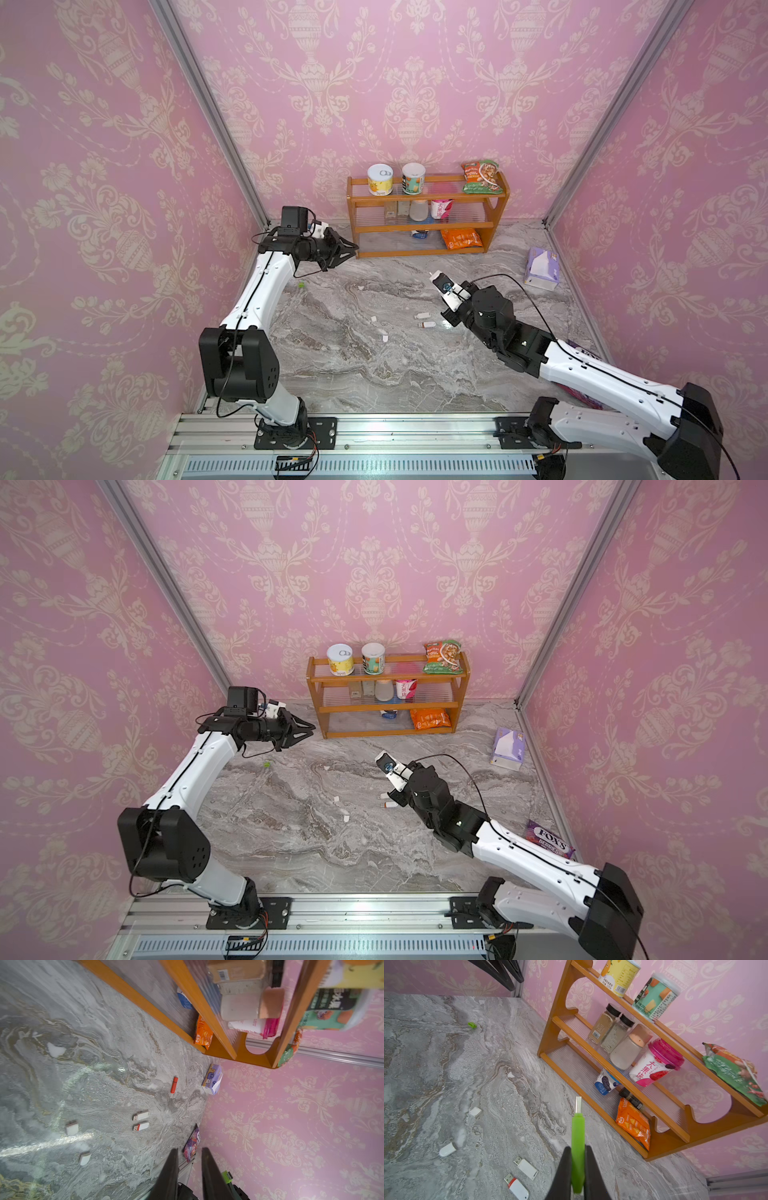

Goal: Close the usb drive cover
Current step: Pick up the cover from the center of the board.

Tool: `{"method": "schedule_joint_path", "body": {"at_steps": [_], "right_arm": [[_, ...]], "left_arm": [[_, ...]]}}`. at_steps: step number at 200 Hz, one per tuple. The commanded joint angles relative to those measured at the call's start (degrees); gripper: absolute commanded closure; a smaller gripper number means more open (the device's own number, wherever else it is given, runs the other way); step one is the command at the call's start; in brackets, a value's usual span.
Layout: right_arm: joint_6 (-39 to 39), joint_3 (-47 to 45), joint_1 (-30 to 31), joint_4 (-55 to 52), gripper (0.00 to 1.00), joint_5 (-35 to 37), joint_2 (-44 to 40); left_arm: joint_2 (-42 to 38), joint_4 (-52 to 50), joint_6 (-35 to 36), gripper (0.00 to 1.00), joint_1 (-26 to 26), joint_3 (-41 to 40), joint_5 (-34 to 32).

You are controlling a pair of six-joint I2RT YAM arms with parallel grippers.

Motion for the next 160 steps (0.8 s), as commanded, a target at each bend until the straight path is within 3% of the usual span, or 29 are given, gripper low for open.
{"method": "schedule_joint_path", "body": {"at_steps": [1,14,53,75,89,113,160], "right_arm": [[6.84,2.78,-1.38,-3.32,1.0,-5.47,3.75],[10.55,4.44,-3.21,-4.8,1.0,-8.78,6.42],[15.92,6.42,-4.97,-3.48,1.0,-14.5,11.93],[16.46,7.15,-5.63,-2.04,1.0,-16.47,14.98],[16.7,8.39,-5.9,-1.96,1.0,-17.81,17.17],[17.22,10.84,-6.81,-2.14,1.0,-21.73,20.51],[18.7,15.47,-7.84,-3.98,1.0,-27.16,25.26]], "left_arm": [[4.57,-4.88,3.68,0.74,3.25,-2.91,-3.61],[6.31,-7.02,5.14,0.7,4.6,-1.75,-7.16],[4.67,-15.42,9.39,0.51,8.49,2.95,-29.42],[2.48,-17.14,11.06,0.48,12.95,2.9,-34.17],[1.7,-18.53,12.61,0.39,14.99,3.27,-36.85],[2.62,-23.42,15.82,0.38,17.19,5.46,-44.95],[4.41,-23.84,18.87,0.38,22.75,4.02,-48.46]]}}
